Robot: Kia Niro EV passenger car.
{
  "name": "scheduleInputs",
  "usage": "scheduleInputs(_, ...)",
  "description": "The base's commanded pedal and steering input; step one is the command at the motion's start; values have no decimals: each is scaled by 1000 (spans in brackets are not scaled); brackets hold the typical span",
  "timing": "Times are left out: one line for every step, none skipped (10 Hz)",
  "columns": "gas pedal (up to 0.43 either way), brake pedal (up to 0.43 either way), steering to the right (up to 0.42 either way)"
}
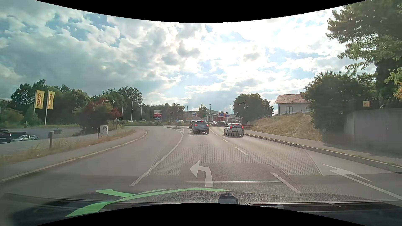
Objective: Follow the waypoints while adhering to traffic rules and regulations
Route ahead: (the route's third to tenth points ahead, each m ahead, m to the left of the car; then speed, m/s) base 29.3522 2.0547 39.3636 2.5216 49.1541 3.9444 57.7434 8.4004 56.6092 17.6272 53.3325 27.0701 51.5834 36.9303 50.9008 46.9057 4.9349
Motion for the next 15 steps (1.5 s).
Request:
scheduleInputs(98,0,-29)
scheduleInputs(98,0,-27)
scheduleInputs(98,0,-25)
scheduleInputs(98,0,-24)
scheduleInputs(98,0,-24)
scheduleInputs(98,0,-24)
scheduleInputs(98,0,-23)
scheduleInputs(98,0,-22)
scheduleInputs(98,0,-22)
scheduleInputs(98,0,-21)
scheduleInputs(98,0,-22)
scheduleInputs(87,0,-21)
scheduleInputs(87,0,-21)
scheduleInputs(87,0,-21)
scheduleInputs(47,0,-19)
